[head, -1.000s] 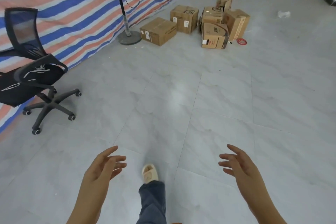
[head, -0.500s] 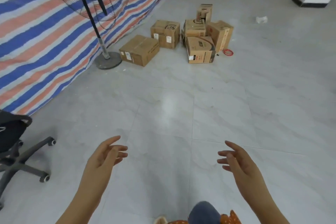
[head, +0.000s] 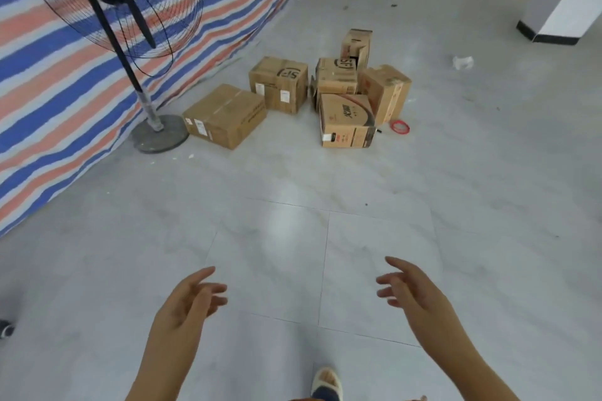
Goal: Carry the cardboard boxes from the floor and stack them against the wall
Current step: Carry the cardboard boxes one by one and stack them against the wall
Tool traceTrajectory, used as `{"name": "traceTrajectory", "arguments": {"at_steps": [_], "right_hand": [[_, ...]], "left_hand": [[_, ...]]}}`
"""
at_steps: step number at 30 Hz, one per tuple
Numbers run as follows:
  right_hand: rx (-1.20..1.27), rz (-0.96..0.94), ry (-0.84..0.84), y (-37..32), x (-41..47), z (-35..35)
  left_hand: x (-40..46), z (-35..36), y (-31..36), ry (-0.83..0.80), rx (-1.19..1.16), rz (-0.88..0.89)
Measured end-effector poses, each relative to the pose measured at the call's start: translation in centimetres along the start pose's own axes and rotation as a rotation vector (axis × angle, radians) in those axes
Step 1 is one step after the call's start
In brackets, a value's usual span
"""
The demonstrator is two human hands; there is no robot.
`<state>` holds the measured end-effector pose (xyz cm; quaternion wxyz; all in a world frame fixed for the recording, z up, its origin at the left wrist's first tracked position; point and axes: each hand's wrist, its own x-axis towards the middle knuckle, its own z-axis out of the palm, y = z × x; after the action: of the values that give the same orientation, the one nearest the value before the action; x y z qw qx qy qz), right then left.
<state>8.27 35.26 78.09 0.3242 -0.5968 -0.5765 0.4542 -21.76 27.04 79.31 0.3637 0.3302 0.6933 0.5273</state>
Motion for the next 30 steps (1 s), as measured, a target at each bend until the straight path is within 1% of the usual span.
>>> {"name": "traceTrajectory", "arguments": {"at_steps": [2, 5, 7, 10, 12, 15, 19, 23, 26, 30], "right_hand": [[-0.040, -0.016, -0.068, -1.5, 4.6, -0.1], [-0.020, -0.031, -0.093, -3.0, 10.6, 0.6], [-0.009, -0.029, -0.099, -3.5, 14.2, 1.8], [-0.032, -0.003, -0.133, -3.8, 19.6, 4.1], [-0.035, 0.007, -0.125, -4.6, 23.2, 5.7], [-0.001, 0.012, -0.065, -6.7, 28.5, 7.5], [0.016, -0.007, 0.000, -11.0, 35.5, 10.1], [-0.003, -0.019, 0.001, -13.5, 41.6, 12.8], [0.000, -0.003, 0.007, -14.6, 45.5, 14.4], [-0.009, 0.036, -0.020, -15.1, 52.1, 16.1]], "left_hand": [[3.0, 1.8, 0.9, 0.029, 0.013, 0.010], [7.0, 3.0, 2.1, 0.069, 0.024, 0.021], [10.0, 3.0, 2.2, 0.107, 0.035, 0.025], [15.2, 2.3, 1.5, 0.171, 0.025, -0.017], [19.4, 1.7, 1.5, 0.198, 0.019, -0.042], [26.5, 0.7, 2.6, 0.189, 0.022, -0.060], [37.2, 0.4, 7.1, 0.143, 0.039, 0.004], [45.8, 1.4, 9.9, 0.087, 0.048, 0.047], [50.4, 2.4, 10.4, 0.052, 0.041, 0.059], [55.6, 2.9, 9.4, 0.062, 0.084, -0.006]]}}
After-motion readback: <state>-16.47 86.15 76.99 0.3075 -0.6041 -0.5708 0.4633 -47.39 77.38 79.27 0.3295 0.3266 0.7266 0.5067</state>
